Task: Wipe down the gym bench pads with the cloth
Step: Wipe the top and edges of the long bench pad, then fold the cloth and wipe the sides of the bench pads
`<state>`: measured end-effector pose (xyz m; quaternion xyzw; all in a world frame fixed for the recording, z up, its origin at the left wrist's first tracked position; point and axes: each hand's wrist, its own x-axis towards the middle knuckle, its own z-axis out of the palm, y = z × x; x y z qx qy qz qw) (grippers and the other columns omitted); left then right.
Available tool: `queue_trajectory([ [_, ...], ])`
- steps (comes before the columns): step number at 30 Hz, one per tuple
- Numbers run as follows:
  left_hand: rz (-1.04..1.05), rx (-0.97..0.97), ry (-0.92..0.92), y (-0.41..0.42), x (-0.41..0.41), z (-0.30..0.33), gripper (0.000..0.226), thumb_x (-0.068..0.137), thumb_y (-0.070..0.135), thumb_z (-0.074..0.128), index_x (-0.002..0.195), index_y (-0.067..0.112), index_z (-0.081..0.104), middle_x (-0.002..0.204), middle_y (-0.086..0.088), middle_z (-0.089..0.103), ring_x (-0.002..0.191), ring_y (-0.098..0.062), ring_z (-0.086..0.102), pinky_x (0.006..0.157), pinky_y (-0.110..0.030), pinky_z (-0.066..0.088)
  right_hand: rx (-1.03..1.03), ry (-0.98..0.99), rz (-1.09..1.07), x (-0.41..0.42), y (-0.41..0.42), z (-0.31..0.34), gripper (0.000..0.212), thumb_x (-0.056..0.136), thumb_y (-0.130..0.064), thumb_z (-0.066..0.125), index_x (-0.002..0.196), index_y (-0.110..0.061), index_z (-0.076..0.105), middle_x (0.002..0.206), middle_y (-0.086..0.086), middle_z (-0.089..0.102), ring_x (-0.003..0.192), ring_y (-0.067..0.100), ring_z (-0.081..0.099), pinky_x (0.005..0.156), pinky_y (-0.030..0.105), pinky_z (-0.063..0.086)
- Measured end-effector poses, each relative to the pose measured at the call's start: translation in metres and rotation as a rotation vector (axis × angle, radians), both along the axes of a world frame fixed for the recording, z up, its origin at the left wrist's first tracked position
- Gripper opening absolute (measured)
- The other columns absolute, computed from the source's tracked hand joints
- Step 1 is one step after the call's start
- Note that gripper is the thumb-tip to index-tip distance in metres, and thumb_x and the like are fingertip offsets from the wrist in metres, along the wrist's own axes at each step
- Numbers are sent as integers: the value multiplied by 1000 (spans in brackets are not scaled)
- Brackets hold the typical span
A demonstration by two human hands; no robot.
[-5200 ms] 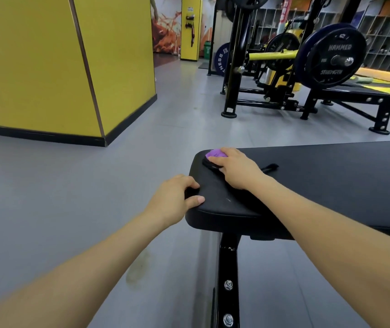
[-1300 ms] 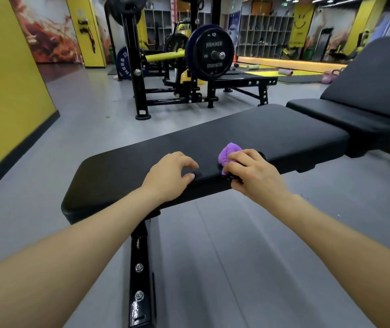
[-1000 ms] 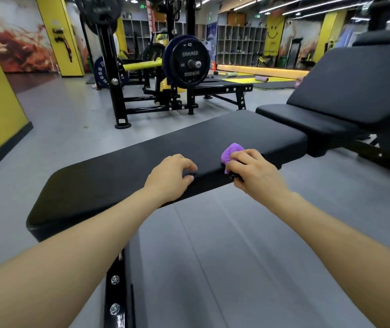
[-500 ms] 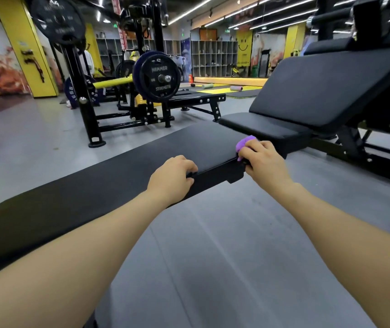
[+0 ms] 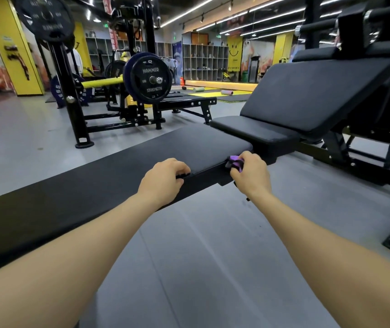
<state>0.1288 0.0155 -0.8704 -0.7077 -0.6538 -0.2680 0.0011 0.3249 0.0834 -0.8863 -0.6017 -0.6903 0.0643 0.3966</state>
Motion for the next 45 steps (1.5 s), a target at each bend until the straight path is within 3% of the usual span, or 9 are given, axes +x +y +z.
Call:
queue_trajectory([
  [6, 2, -44, 18, 0, 0, 1, 30, 90, 15, 56, 117, 25, 61, 119, 5, 57, 108, -22, 56, 89, -37, 48, -58, 2, 115, -22, -21, -2, 21, 83, -14, 57, 103, -7, 59, 106, 9, 57, 96, 29, 54, 74, 32, 41],
  [11, 21, -38, 46, 5, 19, 15, 28, 91, 18, 55, 117, 24, 61, 120, 4, 56, 108, -23, 56, 86, -36, 47, -149, 13, 291, -10, -31, 6, 19, 77, -15, 64, 97, -13, 65, 86, -2, 60, 83, 18, 54, 67, 25, 40],
  [15, -33, -5, 28, 23, 57, 32, 28, 92, 20, 53, 119, 24, 59, 123, 4, 55, 110, -21, 56, 87, -37, 48, -145, 146, 192, 37, -18, 20, 21, 81, -21, 64, 102, -17, 64, 92, -3, 60, 87, 16, 55, 70, 24, 38],
  [19, -75, -23, 42, 49, 107, 41, 29, 92, 21, 52, 120, 25, 58, 123, 4, 53, 113, -24, 52, 89, -38, 46, -155, 339, 76, 98, 6, 32, 17, 83, -20, 64, 100, -17, 64, 76, -10, 58, 72, 9, 54, 64, 21, 38],
  [24, -102, -18, 78, 89, 160, 51, 32, 91, 22, 52, 122, 26, 57, 124, 4, 52, 113, -24, 52, 92, -40, 46, -155, 547, -5, 153, 54, 31, 21, 81, -20, 65, 102, -17, 65, 92, -2, 63, 92, 20, 60, 78, 28, 45],
  [31, -64, -57, 193, 142, 184, 49, 38, 92, 21, 51, 129, 26, 49, 132, 4, 45, 119, -23, 47, 93, -42, 45, -109, 815, -39, 179, 121, 22, 29, 92, -38, 50, 94, -12, 63, 95, 4, 62, 79, 17, 57, 67, 18, 41],
  [34, -68, -76, 207, 154, 180, 41, 38, 92, 19, 52, 129, 26, 49, 130, 5, 47, 117, -22, 48, 91, -39, 45, -145, 830, -10, 163, 140, 13, 18, 94, -29, 43, 94, -21, 59, 87, 5, 57, 79, 21, 54, 74, 25, 44],
  [38, -88, -51, 159, 160, 167, 30, 41, 93, 17, 51, 133, 26, 48, 133, 8, 48, 117, -18, 49, 95, -34, 42, -87, 873, -127, 132, 134, -9, 50, 88, -13, 50, 135, -30, 45, 113, -3, 43, 92, 12, 46, 86, 26, 39],
  [45, -134, -18, 150, 161, 166, 28, 40, 94, 16, 49, 134, 21, 49, 134, 6, 48, 119, -18, 49, 97, -29, 38, -37, 806, -129, 107, 105, -14, 42, 86, -3, 51, 123, -23, 53, 118, 1, 49, 105, 18, 52, 81, 18, 32],
])
